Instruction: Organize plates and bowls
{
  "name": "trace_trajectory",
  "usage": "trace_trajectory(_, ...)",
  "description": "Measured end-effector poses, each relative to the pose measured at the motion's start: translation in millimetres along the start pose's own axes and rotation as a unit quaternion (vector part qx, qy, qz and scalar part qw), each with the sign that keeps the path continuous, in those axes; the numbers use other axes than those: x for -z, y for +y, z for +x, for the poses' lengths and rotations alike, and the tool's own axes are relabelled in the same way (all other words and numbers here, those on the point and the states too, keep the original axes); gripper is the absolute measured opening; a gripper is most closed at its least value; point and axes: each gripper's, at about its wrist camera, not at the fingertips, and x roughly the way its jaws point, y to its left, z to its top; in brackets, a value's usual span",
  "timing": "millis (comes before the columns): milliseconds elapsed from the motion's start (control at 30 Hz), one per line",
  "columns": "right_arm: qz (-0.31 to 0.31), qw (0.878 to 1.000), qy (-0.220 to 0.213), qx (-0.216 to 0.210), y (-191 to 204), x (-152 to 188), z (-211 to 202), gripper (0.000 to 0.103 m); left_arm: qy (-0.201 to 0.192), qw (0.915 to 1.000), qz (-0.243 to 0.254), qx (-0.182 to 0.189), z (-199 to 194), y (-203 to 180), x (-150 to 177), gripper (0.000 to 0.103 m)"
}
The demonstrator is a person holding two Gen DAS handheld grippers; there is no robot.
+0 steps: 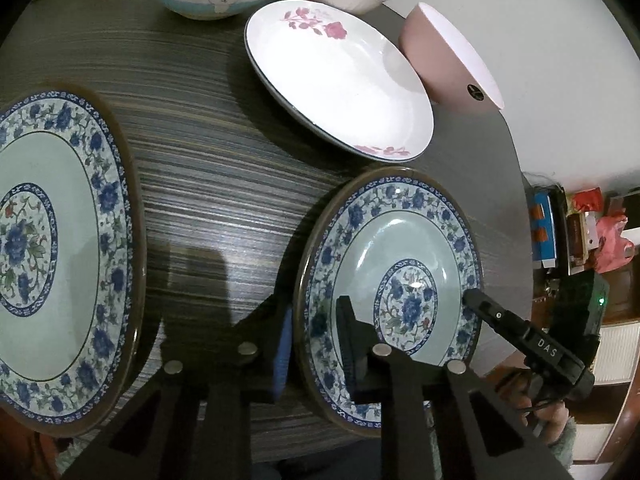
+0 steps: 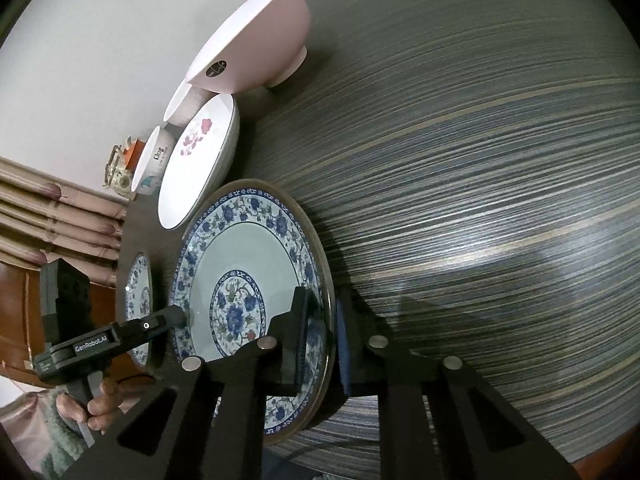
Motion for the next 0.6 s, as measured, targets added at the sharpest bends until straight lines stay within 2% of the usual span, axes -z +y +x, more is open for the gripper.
trace_trajectory(600, -0.028, 1.000, 0.002, 0.005, 33, 12, -10, 0.014, -0.044, 0.9989, 0.012, -0.006, -50, 16, 13, 0.020)
